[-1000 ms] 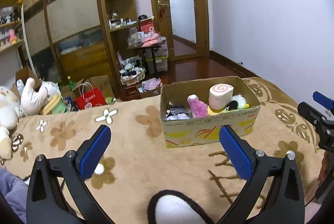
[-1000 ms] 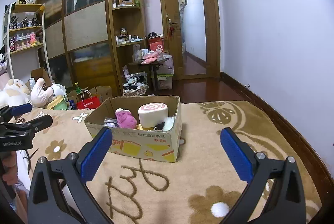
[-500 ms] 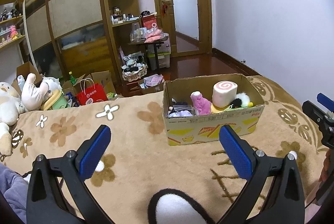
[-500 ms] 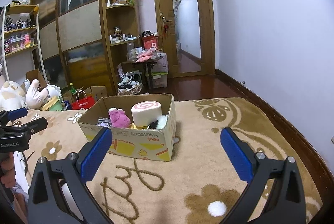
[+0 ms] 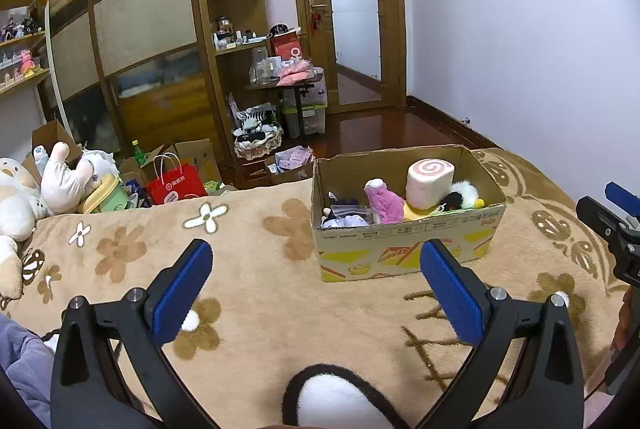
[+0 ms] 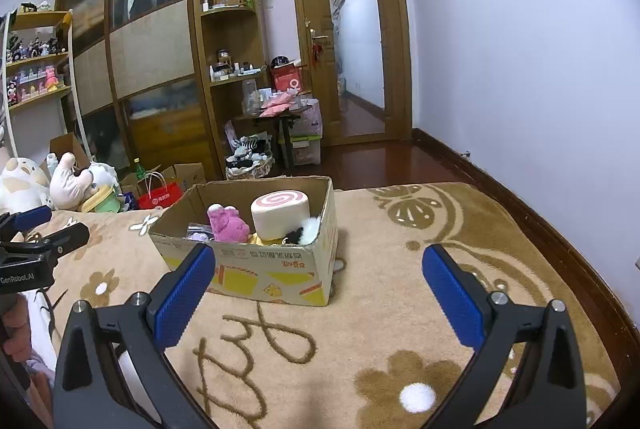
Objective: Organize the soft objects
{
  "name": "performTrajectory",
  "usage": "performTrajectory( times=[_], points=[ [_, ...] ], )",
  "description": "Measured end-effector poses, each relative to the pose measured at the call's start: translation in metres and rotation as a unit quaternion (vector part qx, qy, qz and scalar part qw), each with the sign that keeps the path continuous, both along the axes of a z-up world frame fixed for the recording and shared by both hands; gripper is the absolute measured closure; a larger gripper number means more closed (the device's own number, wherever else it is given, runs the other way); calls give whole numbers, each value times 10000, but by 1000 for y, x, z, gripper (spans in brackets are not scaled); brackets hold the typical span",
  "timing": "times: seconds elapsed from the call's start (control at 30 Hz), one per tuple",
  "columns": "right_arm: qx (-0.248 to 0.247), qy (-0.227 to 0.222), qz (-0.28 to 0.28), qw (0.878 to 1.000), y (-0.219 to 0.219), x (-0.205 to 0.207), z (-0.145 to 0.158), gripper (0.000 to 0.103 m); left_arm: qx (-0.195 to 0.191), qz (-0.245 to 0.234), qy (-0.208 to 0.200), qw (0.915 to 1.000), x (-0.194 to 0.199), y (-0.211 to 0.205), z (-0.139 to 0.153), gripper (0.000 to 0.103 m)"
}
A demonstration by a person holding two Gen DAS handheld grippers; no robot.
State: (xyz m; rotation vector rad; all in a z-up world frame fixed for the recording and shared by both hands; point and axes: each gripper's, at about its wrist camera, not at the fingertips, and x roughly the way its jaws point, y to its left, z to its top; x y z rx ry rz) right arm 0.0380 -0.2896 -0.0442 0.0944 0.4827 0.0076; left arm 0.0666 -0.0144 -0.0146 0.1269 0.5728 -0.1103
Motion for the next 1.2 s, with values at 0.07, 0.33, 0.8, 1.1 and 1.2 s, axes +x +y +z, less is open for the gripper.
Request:
performTrajectory(
  times=[0.07,0.33,0.8,1.1,1.2],
  points=[
    [6,1,6,10000,0,-1,1,0,6,10,-12,10000,0,0,0,1],
    [6,-9,8,10000,1,-2,1,0,4,1,-5,10000,0,1,0,1],
    [4,-9,-3,10000,1,-2,1,0,6,6,13,10000,1,-1,-1,1],
    [5,-7,7,10000,1,-2,1,0,18,31,-15,10000,-1,0,-3,1],
    [7,-6,5,10000,1,-2,1,0,27,35,2,10000,-1,0,-4,1]
  ],
)
